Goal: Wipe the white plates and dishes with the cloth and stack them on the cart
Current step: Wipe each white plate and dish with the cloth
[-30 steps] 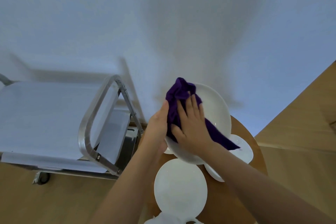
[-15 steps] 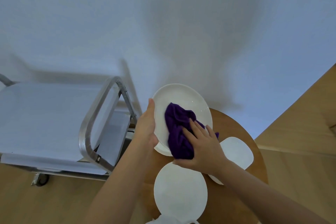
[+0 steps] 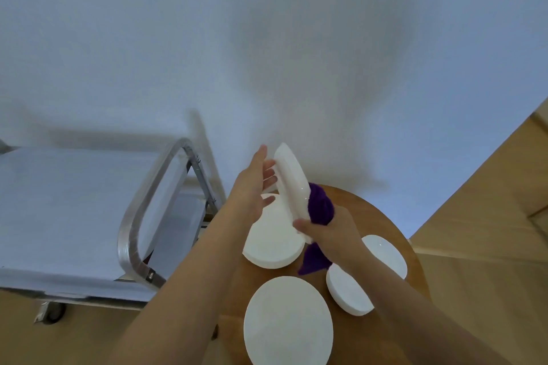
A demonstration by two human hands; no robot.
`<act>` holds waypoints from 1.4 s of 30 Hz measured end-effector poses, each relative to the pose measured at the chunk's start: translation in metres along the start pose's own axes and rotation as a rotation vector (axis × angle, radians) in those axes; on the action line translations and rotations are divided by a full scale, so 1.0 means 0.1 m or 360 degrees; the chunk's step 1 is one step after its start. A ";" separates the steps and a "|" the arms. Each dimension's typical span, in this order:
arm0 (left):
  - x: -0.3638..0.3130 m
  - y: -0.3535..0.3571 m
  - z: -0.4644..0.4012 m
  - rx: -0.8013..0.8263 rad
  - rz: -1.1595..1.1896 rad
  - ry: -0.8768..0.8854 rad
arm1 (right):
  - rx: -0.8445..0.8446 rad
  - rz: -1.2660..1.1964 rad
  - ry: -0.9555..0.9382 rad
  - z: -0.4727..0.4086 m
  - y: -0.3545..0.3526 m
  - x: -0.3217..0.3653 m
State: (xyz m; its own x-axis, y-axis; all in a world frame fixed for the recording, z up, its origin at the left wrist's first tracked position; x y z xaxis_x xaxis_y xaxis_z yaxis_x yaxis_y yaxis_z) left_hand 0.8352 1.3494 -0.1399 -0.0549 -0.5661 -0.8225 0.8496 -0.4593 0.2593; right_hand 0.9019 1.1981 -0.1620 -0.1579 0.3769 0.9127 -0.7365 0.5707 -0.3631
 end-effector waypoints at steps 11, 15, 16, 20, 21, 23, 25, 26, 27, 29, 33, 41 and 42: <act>0.64 -0.51 -0.08 0.0355 0.0794 -0.0265 | 0.0163 -0.1392 0.0274 -0.03 -0.21 0.13; 0.62 -0.49 -0.08 0.0346 0.0961 -0.0203 | 0.0267 -0.1336 0.0243 -0.02 -0.19 0.06; 0.61 -0.51 -0.10 0.0287 0.0926 -0.0187 | 0.0276 -0.1312 0.0257 -0.01 -0.19 0.02; 0.58 -0.57 -0.08 0.0115 0.0788 -0.0123 | 0.0344 -0.1239 0.0326 0.01 -0.24 -0.13; 0.56 -0.58 -0.07 0.0071 0.0752 -0.0084 | 0.0349 -0.1195 0.0354 0.01 -0.24 -0.15; 0.48 -0.60 -0.04 -0.0014 0.0664 0.0025 | 0.0291 -0.0982 0.0444 0.00 -0.25 -0.21; 0.36 -0.63 0.01 -0.0112 0.0553 0.0146 | 0.0037 -0.0735 0.0529 -0.07 -0.27 -0.32; 0.30 -0.65 0.04 -0.0189 0.0470 0.0197 | -0.0140 -0.0711 0.0541 -0.11 -0.30 -0.37; 0.25 -0.68 0.06 -0.0264 0.0356 0.0248 | -0.0276 -0.0750 0.0558 -0.16 -0.32 -0.39; 0.16 -0.69 0.11 -0.0333 0.0065 0.0396 | -0.0375 -0.0856 0.0603 -0.18 -0.33 -0.33; 0.05 -0.54 0.23 -0.0357 -0.0431 0.0675 | -0.0447 -0.0473 0.0034 -0.25 -0.27 0.10; 0.03 -0.26 0.40 -0.0262 -0.0829 0.0979 | -0.0412 0.0851 -0.0575 -0.30 0.19 0.71; 0.02 -0.26 0.42 -0.0261 -0.0871 0.0999 | -0.0387 0.0897 -0.0627 -0.31 0.18 0.72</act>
State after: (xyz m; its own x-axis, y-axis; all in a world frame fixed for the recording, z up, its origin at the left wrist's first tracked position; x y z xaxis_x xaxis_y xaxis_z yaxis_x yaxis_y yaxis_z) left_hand 0.7907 1.3318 -0.1274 -0.2204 0.2140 -0.9517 0.8561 -0.4251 -0.2939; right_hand 0.8975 1.2579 -0.1081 -0.7289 0.3968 0.5579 -0.3137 0.5308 -0.7873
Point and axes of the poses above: each hand's wrist, its own z-axis away from the middle knuckle, its own y-axis out of the palm, x = y × z, the point moved 4 cm from there along -z, towards the middle knuckle, and after that the axes turned 5 degrees about z, right-handed, at the moved point
